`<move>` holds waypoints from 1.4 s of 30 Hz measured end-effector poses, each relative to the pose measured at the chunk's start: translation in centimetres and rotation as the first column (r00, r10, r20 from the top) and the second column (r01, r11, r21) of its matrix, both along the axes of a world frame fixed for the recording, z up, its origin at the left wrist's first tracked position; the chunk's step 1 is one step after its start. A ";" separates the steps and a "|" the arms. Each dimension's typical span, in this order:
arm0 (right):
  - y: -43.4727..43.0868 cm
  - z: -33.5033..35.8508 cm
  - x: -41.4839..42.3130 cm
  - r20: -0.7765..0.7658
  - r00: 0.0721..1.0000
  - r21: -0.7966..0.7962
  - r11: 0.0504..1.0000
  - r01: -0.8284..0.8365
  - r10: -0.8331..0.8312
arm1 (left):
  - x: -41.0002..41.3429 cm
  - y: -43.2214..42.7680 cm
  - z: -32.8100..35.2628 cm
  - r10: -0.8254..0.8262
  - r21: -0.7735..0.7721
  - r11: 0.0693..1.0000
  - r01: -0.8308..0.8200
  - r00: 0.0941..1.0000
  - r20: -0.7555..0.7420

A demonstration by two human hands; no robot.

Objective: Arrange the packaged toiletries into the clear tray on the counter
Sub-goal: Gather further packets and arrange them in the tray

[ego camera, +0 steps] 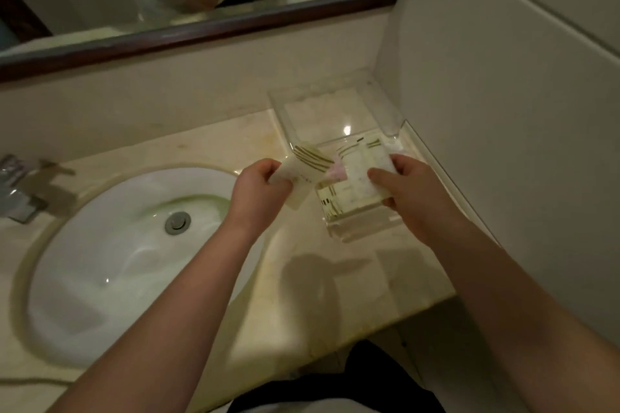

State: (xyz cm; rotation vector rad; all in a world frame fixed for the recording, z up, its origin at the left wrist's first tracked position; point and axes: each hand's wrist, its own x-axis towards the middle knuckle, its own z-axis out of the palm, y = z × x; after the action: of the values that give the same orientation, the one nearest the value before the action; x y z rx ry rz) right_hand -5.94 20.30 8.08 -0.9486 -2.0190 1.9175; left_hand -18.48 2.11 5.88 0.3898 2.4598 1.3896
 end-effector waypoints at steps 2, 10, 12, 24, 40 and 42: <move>0.9 -0.2 0.0 0.002 1.000 0.005 1.000 0.011 -0.011 | 0.0 1.0 0.1 0.019 0.018 1.000 -0.019 1.000 -0.016; 6.3 -1.5 0.8 -0.136 0.987 0.152 0.982 0.109 -0.088 | 2.2 6.5 0.0 0.013 0.028 1.000 -0.009 0.994 -0.109; 7.9 -2.3 1.1 -0.186 0.979 0.174 0.978 0.114 -0.081 | 2.5 8.1 -0.5 0.023 0.070 0.997 -0.020 0.999 -0.036; 11.6 -5.7 1.3 -0.195 0.979 0.014 0.998 0.068 -0.063 | 2.5 12.7 0.9 -0.095 0.488 0.749 -0.447 0.657 0.748; 11.9 -5.0 -0.1 0.009 0.995 -0.002 0.995 0.100 -0.100 | 0.0 12.4 0.0 -0.340 0.593 0.709 -0.381 0.552 0.761; 11.9 -5.3 -0.4 0.057 0.992 -0.009 0.993 0.117 -0.116 | -0.2 12.4 0.0 -0.342 0.571 0.712 -0.408 0.509 0.790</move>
State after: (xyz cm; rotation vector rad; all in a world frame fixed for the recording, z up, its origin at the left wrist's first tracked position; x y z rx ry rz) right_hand -6.30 32.15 2.82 -1.1100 -1.9370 1.8642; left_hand -18.69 14.53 5.89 -0.2358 1.0173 1.8843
